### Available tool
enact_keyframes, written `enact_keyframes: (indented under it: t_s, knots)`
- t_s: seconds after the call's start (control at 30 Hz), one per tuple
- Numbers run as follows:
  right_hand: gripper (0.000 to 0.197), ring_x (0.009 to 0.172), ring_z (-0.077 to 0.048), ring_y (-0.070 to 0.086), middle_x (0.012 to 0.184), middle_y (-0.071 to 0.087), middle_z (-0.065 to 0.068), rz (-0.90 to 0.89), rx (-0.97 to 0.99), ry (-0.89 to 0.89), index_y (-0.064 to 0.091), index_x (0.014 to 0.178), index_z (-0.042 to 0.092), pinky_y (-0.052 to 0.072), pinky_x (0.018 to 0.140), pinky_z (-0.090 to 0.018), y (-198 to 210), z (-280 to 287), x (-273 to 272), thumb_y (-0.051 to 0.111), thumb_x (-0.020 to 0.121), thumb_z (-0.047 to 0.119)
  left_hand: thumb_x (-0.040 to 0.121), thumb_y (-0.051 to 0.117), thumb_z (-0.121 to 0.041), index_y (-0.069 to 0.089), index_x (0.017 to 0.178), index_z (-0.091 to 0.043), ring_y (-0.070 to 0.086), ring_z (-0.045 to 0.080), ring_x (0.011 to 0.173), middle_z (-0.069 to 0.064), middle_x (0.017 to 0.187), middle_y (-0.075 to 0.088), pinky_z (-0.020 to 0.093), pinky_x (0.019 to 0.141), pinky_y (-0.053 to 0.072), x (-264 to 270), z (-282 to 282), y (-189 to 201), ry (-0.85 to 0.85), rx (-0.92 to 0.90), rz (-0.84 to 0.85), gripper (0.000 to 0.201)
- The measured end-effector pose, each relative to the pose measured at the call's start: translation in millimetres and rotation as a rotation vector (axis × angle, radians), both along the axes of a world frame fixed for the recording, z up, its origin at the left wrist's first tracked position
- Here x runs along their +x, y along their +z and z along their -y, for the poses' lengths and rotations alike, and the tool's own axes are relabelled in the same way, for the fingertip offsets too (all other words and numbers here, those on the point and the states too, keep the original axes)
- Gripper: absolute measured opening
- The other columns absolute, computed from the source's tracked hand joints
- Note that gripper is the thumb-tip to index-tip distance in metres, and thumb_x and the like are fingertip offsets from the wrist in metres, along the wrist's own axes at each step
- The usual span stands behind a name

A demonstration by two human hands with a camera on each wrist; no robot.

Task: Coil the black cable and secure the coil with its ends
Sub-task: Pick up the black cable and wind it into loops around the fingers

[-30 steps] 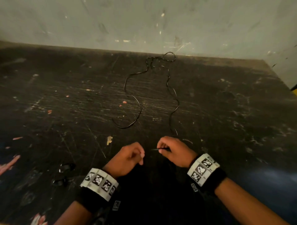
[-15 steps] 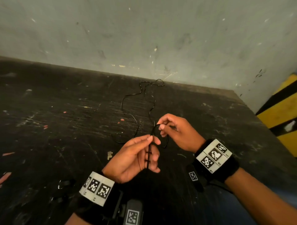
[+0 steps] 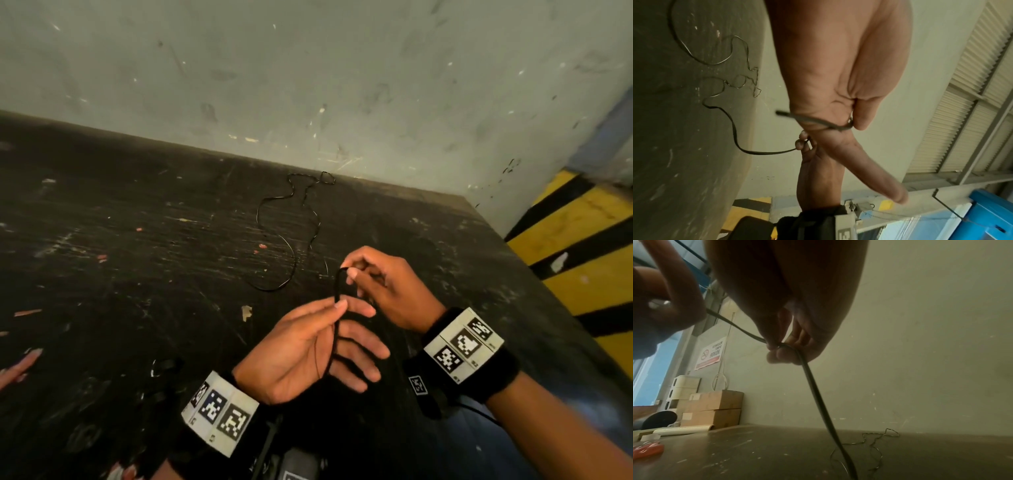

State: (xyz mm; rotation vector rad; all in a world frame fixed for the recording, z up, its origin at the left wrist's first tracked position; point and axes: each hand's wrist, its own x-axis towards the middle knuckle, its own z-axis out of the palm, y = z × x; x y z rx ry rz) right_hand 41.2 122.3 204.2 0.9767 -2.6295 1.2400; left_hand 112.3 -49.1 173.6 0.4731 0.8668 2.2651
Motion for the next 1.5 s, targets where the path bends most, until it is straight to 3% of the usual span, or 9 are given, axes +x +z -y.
enact_keyframes:
  t_s: [0.17, 0.27, 0.37, 0.47, 0.6, 0.77, 1.1, 1.3, 1.5]
  knots:
    - [0.011, 0.077, -0.023, 0.065, 0.087, 0.066, -0.012, -0.025, -0.010, -0.005, 0.059, 0.099, 0.009, 0.054, 0.069, -0.041, -10, 4, 26, 0.053, 0.091, 0.004, 0.094, 0.038, -0.023, 0.055, 0.119, -0.009, 0.072, 0.028, 0.073, 0.024, 0.095, 0.071, 0.034, 0.058, 0.059, 17, 7, 0, 0.093, -0.003, -0.082, 0.033]
    - [0.023, 0.082, -0.013, 0.065, 0.092, 0.067, -0.001, 0.021, -0.005, 0.035, 0.061, 0.101, 0.010, 0.054, 0.067, -0.031, -25, 12, 43, 0.057, 0.085, -0.006, 0.092, 0.038, -0.017, 0.050, 0.128, -0.011, 0.072, 0.030, 0.081, 0.026, 0.106, 0.069, 0.037, 0.062, 0.060, 14, 12, 4, 0.216, -0.022, -0.118, 0.038]
    - [0.036, 0.065, -0.004, 0.062, 0.074, 0.063, 0.015, 0.093, 0.013, -0.037, 0.059, 0.083, 0.032, 0.051, 0.057, -0.025, -43, 21, 56, 0.053, 0.084, -0.004, 0.093, 0.036, -0.006, 0.043, 0.134, -0.010, 0.070, 0.034, 0.091, 0.030, 0.115, 0.064, 0.044, 0.074, 0.059, 6, 21, 4, 0.317, -0.045, -0.114, 0.042]
    - [0.012, 0.056, -0.009, 0.062, 0.069, 0.060, 0.010, 0.114, 0.037, -0.065, 0.058, 0.090, 0.016, 0.055, 0.059, -0.035, -51, 31, 67, 0.052, 0.090, 0.005, 0.096, 0.032, -0.001, 0.039, 0.138, -0.013, 0.065, 0.039, 0.104, 0.029, 0.118, 0.063, 0.049, 0.086, 0.055, -5, 30, 1, 0.393, -0.081, -0.093, 0.044]
    - [0.015, 0.051, -0.005, 0.060, 0.064, 0.060, 0.009, 0.143, 0.174, -0.001, 0.056, 0.107, 0.016, 0.053, 0.058, -0.025, -50, 43, 78, 0.050, 0.093, 0.015, 0.098, 0.031, -0.004, 0.038, 0.140, -0.022, 0.062, 0.039, 0.110, 0.025, 0.119, 0.065, 0.051, 0.092, 0.051, -16, 37, -1, 0.466, -0.164, -0.086, 0.045]
    - [0.011, 0.076, -0.026, 0.065, 0.082, 0.068, -0.010, -0.020, 0.473, 0.031, 0.053, 0.097, 0.017, 0.052, 0.070, -0.043, -42, 47, 76, 0.045, 0.094, 0.024, 0.099, 0.030, -0.008, 0.039, 0.138, -0.033, 0.067, 0.037, 0.102, 0.019, 0.114, 0.069, 0.046, 0.083, 0.057, -21, 38, -2, 0.519, -0.256, -0.145, 0.047]
    - [0.018, 0.092, -0.033, 0.061, 0.095, 0.067, -0.012, -0.110, 0.716, 0.052, 0.056, 0.095, 0.016, 0.046, 0.073, -0.037, -9, 49, 80, 0.046, 0.093, 0.031, 0.099, 0.033, -0.009, 0.046, 0.133, -0.037, 0.067, 0.035, 0.102, 0.019, 0.114, 0.068, 0.049, 0.092, 0.052, -29, 39, -6, 0.482, -0.387, -0.196, 0.046]
    - [0.009, 0.086, -0.025, 0.064, 0.091, 0.067, -0.003, -0.249, 0.823, 0.136, 0.059, 0.091, 0.024, 0.045, 0.067, -0.034, 49, 47, 84, 0.054, 0.088, 0.032, 0.097, 0.031, -0.006, 0.054, 0.127, -0.033, 0.068, 0.020, 0.070, 0.010, 0.089, 0.072, 0.029, 0.058, 0.057, -27, 33, -22, 0.273, -0.592, -0.292, 0.046]
    - [0.011, 0.051, 0.001, 0.050, 0.056, 0.052, 0.015, -0.146, 0.683, 0.141, 0.070, 0.080, 0.020, 0.036, 0.050, -0.013, 108, 31, 53, 0.068, 0.082, 0.030, 0.091, 0.032, -0.024, 0.053, 0.128, -0.033, 0.041, 0.011, 0.034, 0.019, 0.070, 0.068, 0.018, 0.032, 0.028, -21, 43, -20, 0.160, -0.593, -0.401, 0.044]
